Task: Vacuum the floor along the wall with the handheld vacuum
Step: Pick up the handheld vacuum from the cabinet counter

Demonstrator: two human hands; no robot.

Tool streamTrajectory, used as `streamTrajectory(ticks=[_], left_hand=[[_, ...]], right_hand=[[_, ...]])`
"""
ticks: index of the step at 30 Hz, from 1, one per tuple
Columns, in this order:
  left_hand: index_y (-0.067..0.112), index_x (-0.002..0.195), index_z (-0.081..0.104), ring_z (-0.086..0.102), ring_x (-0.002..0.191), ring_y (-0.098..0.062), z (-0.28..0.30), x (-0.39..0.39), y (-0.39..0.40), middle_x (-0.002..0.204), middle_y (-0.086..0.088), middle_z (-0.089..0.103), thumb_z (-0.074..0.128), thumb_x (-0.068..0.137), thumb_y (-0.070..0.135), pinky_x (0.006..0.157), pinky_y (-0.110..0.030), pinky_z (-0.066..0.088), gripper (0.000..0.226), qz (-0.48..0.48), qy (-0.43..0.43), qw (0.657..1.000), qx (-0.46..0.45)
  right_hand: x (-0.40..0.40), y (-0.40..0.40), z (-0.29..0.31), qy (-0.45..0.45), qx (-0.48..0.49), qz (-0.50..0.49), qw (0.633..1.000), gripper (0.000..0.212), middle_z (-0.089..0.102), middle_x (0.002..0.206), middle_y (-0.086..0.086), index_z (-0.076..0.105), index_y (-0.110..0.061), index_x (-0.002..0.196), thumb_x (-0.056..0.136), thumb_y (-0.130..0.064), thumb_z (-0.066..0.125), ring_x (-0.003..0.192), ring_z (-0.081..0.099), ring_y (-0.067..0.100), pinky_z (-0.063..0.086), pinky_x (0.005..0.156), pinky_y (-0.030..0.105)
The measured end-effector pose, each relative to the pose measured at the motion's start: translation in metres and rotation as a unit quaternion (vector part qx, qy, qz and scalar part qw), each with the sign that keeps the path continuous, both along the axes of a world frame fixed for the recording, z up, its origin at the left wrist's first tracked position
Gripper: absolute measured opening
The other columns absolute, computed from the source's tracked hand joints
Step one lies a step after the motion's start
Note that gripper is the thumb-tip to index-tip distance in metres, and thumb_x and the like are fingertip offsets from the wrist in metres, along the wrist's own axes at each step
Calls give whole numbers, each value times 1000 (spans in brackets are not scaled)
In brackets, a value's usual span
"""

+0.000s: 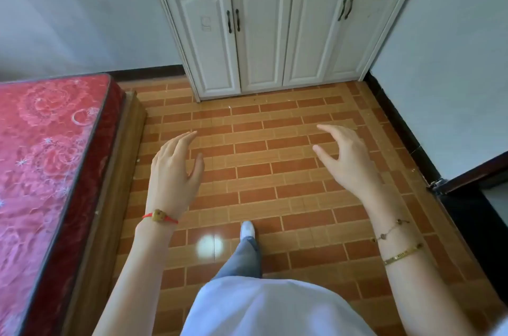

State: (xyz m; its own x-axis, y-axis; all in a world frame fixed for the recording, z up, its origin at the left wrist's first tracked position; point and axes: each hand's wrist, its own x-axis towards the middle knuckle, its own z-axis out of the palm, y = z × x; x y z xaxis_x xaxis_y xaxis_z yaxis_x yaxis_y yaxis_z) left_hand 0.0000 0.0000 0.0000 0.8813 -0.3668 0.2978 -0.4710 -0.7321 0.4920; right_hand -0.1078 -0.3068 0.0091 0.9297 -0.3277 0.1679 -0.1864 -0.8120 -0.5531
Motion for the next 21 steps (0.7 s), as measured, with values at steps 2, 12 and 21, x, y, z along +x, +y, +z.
streamTrajectory(ticks=[2, 12, 21], left_hand=[[12, 138, 53, 50, 131, -28, -3, 23, -11, 135, -9, 60, 56, 96, 17, 108, -53, 42, 42, 0, 3, 1000, -14], [13, 138, 53, 51, 129, -28, 10, 196, -87, 133, -9, 61, 54, 97, 20, 109, -52, 41, 42, -22, 5, 1000, -15], [14, 137, 53, 52, 127, -27, 22, 341, -161, 131, -7, 61, 55, 97, 17, 110, -46, 39, 41, -55, -3, 998, -10]], right_hand=[[21, -11, -3, 3, 9, -9, 1000, 46, 51, 139, -2, 50, -18, 138, 95, -31, 58, 134, 39, 13, 23, 106, 23], [182, -69, 6, 7, 26, -34, 999, 47, 50, 141, -2, 49, -20, 138, 94, -31, 58, 135, 39, 13, 26, 108, 26], [312, -132, 8, 10, 32, -66, 997, 48, 49, 141, -4, 47, -23, 139, 93, -35, 57, 134, 40, 12, 30, 112, 34]])
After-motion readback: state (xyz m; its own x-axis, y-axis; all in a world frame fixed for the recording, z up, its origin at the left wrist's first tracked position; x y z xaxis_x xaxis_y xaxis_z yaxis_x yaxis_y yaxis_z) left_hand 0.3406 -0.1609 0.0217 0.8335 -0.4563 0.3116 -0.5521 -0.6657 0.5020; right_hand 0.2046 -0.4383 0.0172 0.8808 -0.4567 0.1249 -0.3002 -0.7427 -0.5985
